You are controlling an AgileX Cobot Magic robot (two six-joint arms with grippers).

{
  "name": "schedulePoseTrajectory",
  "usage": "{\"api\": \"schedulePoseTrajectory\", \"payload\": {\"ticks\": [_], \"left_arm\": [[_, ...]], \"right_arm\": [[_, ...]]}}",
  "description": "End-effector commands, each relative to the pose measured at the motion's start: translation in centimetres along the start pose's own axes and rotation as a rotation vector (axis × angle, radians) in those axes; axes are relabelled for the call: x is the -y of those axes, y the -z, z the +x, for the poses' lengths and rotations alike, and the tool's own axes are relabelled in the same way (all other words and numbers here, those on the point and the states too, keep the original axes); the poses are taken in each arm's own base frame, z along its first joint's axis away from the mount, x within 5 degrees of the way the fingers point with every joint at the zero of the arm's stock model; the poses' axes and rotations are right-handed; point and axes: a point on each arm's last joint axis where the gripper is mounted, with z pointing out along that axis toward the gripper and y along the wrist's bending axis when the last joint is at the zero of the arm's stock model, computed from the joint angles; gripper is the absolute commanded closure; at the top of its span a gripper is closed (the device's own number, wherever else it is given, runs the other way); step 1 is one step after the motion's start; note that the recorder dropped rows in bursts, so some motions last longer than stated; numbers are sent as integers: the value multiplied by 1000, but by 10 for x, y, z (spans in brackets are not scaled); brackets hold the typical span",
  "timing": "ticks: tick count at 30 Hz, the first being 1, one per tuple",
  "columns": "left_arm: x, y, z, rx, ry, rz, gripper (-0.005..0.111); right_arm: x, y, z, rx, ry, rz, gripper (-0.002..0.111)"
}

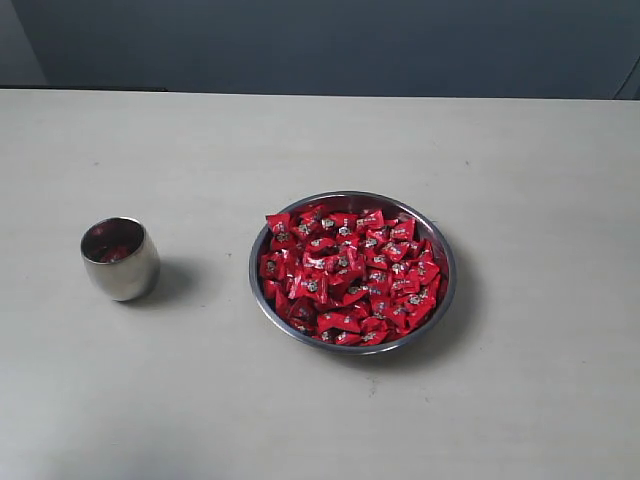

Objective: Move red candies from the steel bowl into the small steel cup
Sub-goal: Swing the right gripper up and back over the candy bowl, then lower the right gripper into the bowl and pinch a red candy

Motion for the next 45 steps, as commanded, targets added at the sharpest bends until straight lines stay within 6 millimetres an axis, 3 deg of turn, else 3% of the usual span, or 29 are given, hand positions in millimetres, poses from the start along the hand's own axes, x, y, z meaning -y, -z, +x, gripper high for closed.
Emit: {"api": "schedulePoseTrajectory", "payload": {"ticks": [1, 5, 9, 13, 17, 25, 32, 45], "left_arm": [[0, 0, 1, 2, 5, 0, 106], [0, 0, 1, 2, 5, 0, 106], [0, 0, 1, 2, 5, 0, 106], [0, 0, 1, 2, 5, 0, 106], [0, 0, 1, 2, 5, 0, 106], [0, 0, 1, 2, 5, 0, 106], [0, 0, 1, 2, 5, 0, 106], [0, 0, 1, 2, 5, 0, 106]], "right_arm": [[14, 16, 6, -14, 7, 81, 109], [22, 10, 35, -42, -40, 71, 109], [19, 7, 79, -20, -52, 87, 109], [15, 28, 139, 41, -67, 131, 109], [36, 45, 194, -23, -169, 197, 109], [35, 27, 258, -67, -152, 234, 109], [40, -5, 281, -146, -162, 233, 109], [42, -11, 273, -113, -287, 241, 109]]}}
